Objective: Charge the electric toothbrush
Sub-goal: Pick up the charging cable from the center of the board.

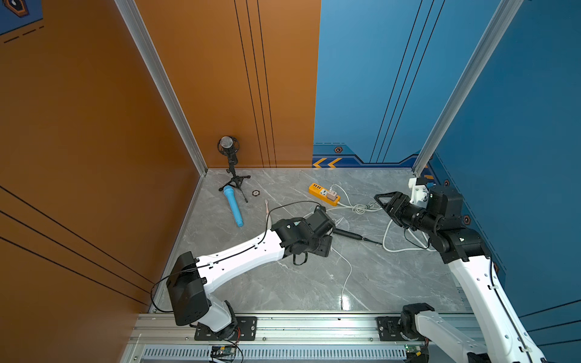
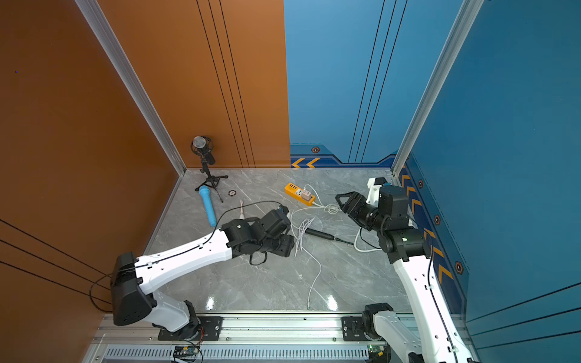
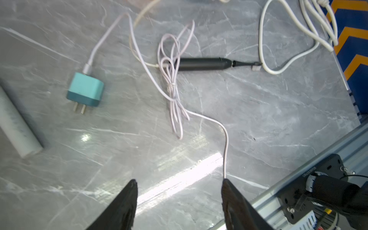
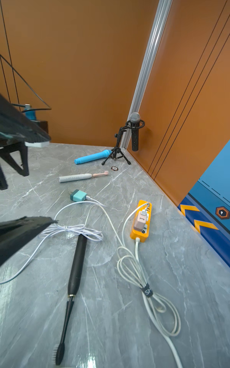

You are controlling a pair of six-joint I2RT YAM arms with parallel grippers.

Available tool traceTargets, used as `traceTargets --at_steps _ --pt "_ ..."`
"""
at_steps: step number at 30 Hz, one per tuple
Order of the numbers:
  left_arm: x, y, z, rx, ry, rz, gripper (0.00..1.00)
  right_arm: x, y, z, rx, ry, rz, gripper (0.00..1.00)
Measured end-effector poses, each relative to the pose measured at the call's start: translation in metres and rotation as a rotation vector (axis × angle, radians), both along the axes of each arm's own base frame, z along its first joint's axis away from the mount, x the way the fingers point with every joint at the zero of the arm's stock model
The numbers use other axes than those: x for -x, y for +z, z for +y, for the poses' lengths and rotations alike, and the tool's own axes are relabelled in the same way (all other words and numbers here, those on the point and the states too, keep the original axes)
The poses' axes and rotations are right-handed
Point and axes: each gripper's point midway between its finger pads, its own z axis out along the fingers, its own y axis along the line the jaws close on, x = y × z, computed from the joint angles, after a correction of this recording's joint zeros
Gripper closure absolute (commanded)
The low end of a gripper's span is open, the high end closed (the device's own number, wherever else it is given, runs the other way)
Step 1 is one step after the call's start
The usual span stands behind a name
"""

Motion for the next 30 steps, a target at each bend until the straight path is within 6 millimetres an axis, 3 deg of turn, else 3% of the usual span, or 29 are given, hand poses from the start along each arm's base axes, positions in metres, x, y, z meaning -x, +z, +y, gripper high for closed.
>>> traceTargets --at_steps 6,9,12,16,25,27,30 --pt "0.070 -0.074 -0.051 -0.139 -0.092 0.126 0.39 0.007 -0.011 -0.006 0.002 -0.017 0.017 0.39" --pt "0.098 -0.100 -0.072 -0.198 -0.157 0.152 0.44 0.014 -0.010 -0.007 0.000 -0.020 0.006 0.39" --pt "0.117 -0.115 -0.083 -0.227 -0.194 0.171 0.48 0.018 -0.009 -0.009 -0.001 -0.022 -0.004 0.39" --pt "0.124 -0.124 -0.082 -0.254 -0.197 0.190 0.58 0.021 -0.008 -0.011 -0.003 -0.028 -0.010 0.39" --pt "0.139 -0.146 -0.074 -0.332 -0.212 0.239 0.70 0.022 -0.010 -0.011 -0.002 -0.030 -0.002 0.39" --pt "0.143 -0.148 -0.070 -0.347 -0.214 0.245 0.75 0.021 -0.010 -0.012 -0.002 -0.031 -0.002 0.39" --pt "0.144 -0.149 -0.067 -0.357 -0.213 0.248 0.91 0.021 -0.010 -0.012 -0.002 -0.033 -0.002 0.39"
